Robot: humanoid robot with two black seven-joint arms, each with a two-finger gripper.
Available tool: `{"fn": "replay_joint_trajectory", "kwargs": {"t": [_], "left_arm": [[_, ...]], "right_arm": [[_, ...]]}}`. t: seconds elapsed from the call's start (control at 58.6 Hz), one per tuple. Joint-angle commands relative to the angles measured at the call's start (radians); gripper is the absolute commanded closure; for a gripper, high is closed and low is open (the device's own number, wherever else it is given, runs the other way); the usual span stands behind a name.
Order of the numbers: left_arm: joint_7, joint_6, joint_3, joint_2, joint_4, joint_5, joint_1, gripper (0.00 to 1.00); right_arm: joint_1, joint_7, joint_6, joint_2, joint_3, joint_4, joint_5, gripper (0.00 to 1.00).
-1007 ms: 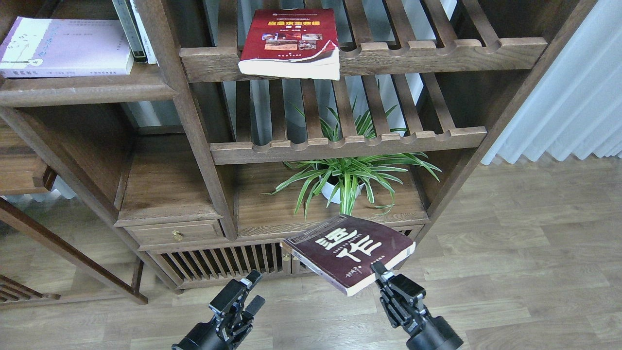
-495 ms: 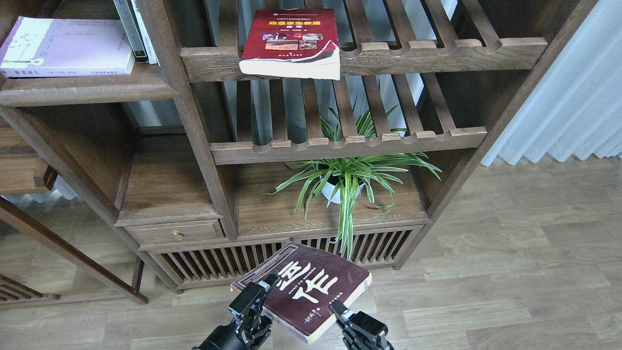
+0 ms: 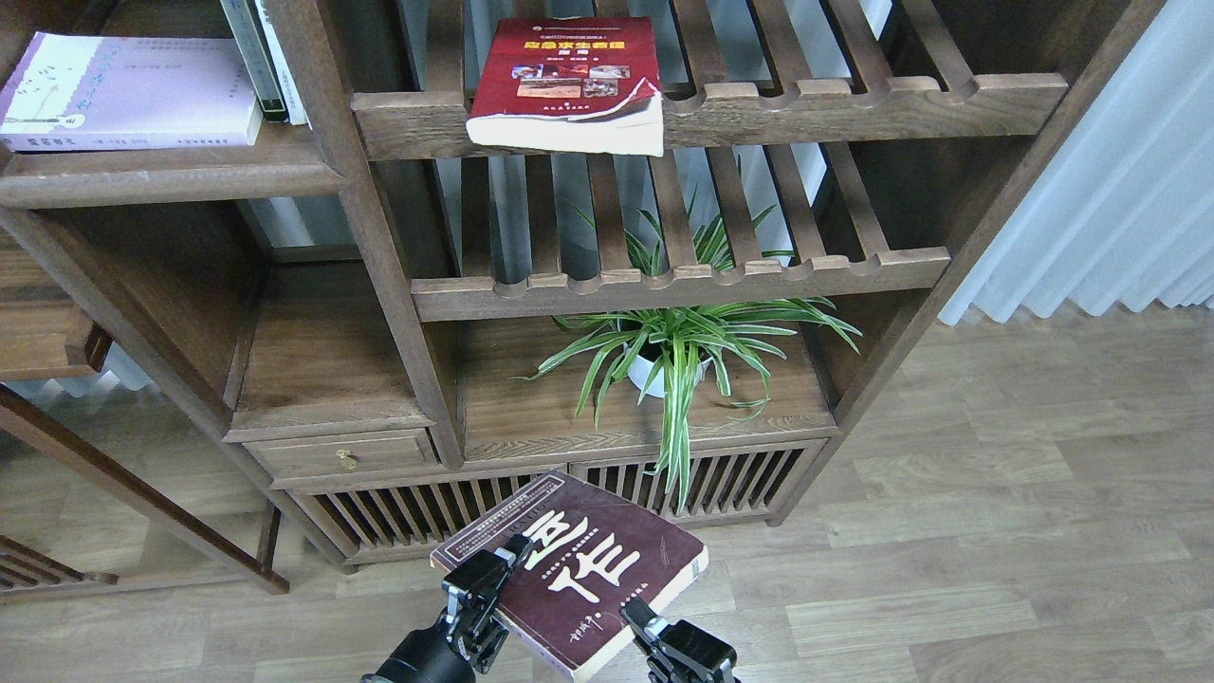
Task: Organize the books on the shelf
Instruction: 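Lift the maroon book with the left gripper onto the upper shelf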
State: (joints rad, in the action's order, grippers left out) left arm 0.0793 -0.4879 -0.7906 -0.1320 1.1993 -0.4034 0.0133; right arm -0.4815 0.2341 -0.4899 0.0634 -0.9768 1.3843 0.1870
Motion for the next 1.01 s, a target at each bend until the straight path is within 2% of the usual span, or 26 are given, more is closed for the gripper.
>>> {"fn": "replay_joint_trajectory", "kwargs": {"t": [0.0,0.085,0.102,0.12,0.222,0.324,0.478,0.581,0.683,0.785,0.837,0.99], "left_arm": [[0.011,-0.001,-0.036,-0.123,0.186,-0.002,-0.006,1.00],[0.042,-0.001,-0.096,-0.199,0.184,0.008,-0.055,1.00],[0.042,-0.001,-0.104,-0.210,0.184,0.008,-0.061,1.00],[0.048,-0.001,-0.133,-0.271,0.184,0.008,-0.094,1.00],[0.060,-0.001,-0.185,-0.337,0.184,0.017,-0.176,1.00],[0.079,-0.001,-0.248,-0.420,0.186,0.034,-0.309,1.00],[0.071,-0.001,-0.288,-0.632,0.184,0.032,-0.544,1.00],[0.068,-0.001,-0.311,-0.754,0.183,0.025,-0.654,1.00],[0.086,-0.001,-0.334,-0.822,0.181,0.029,-0.661,1.00],[0.201,-0.001,-0.348,-0.839,0.163,0.060,-0.659,1.00],[0.235,-0.001,-0.355,-0.845,0.160,0.064,-0.659,1.00],[0.241,-0.001,-0.389,-0.900,0.125,0.058,-0.659,0.98]], "right_arm": [[0.015,0.001,0.001,0.000,-0.011,-0.002,-0.063,0.29],[0.015,0.001,0.001,0.010,-0.016,-0.004,-0.063,0.18],[0.015,0.001,0.001,0.010,-0.016,-0.005,-0.063,0.17],[0.017,0.001,0.001,0.013,-0.023,-0.007,-0.063,0.17],[0.020,0.001,0.001,0.016,-0.034,-0.007,-0.063,0.17],[0.026,0.001,0.001,0.019,-0.034,-0.014,-0.064,0.17],[0.052,0.001,0.001,0.013,-0.040,-0.040,-0.064,0.17],[0.063,0.001,0.001,0.007,-0.048,-0.051,-0.063,0.17],[0.066,0.001,0.001,0.004,-0.048,-0.051,-0.063,0.17],[0.066,-0.002,0.001,0.004,-0.051,-0.051,-0.061,0.17],[0.066,-0.002,0.001,0.004,-0.057,-0.051,-0.061,0.17],[0.064,-0.004,0.001,0.004,-0.076,-0.050,-0.060,0.17]]}}
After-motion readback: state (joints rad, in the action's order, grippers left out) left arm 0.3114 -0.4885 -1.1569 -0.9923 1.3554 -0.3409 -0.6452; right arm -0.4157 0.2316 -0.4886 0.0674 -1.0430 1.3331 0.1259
